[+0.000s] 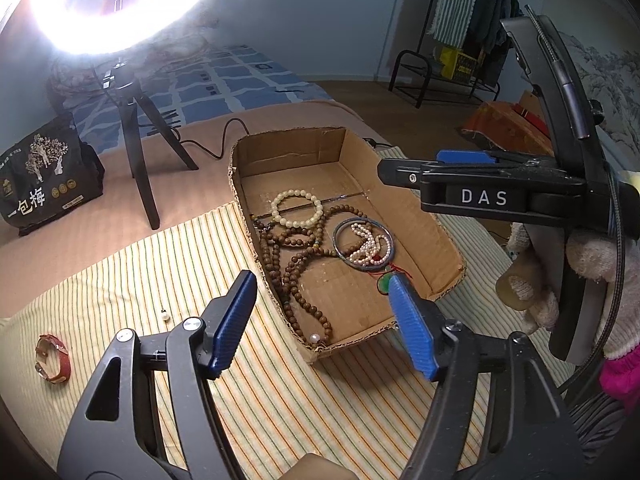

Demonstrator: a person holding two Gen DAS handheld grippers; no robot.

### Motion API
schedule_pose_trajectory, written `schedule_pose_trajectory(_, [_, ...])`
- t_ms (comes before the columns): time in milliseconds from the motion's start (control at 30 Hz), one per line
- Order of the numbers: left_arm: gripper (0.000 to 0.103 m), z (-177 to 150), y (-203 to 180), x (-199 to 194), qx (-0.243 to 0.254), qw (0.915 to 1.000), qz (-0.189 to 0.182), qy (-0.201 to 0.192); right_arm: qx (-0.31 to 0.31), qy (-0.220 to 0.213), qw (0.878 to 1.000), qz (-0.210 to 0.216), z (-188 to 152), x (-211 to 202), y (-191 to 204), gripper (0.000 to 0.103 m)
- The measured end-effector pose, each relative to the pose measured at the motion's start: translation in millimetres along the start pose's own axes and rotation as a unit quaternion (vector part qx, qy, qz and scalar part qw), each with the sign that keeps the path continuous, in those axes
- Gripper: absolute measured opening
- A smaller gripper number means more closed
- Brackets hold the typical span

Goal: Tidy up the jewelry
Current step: 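Withdraw both open tools from the box back over the cloth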

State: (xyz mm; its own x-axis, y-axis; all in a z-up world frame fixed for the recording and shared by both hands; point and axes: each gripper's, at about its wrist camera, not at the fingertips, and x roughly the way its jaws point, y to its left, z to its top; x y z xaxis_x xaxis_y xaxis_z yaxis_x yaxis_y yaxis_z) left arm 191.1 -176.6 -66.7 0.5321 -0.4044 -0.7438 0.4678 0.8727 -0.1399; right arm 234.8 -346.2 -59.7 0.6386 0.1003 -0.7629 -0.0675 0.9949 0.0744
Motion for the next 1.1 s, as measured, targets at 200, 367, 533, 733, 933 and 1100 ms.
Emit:
schedule_pose_trajectory(200, [0.074,-0.6,2.2,-6.2,-0.005,1.0000,0.003,-0.004,0.003,0.004,1.000,-0.001,-1.5,-3.1,1.1,0.079])
schedule_pose_trajectory(367, [0.074,-0.7,5.7,-12.1,-0.007,0.9999,0.006,-0.007,0.000,-0.003,1.000,0.000,-1.6,-9.6,6.0,0.079])
schedule_pose_trajectory(533, [0.074,-2.7,11.1,-20.1,-0.011,0.9998,0.010,-0.010,-0.002,-0.009,1.000,-0.001,-1.1,-14.1,11.3,0.079])
schedule_pose_trajectory(733, [0.074,-6.2,20.5,-30.9,-0.016,0.9996,0.019,-0.013,0.003,-0.017,1.000,-0.007,-1.1,-19.2,15.6,0.079])
schedule_pose_trajectory(933, [0.074,-11.6,39.7,-44.8,-0.024,0.9991,0.032,-0.014,0.008,-0.028,1.000,-0.004,-1.8,-25.6,23.9,0.079])
schedule_pose_trajectory(1100, [0.074,-12.6,69.7,-65.3,-0.044,0.9974,0.053,-0.024,-0.004,-0.043,0.999,0.001,-4.2,-31.9,40.0,0.079])
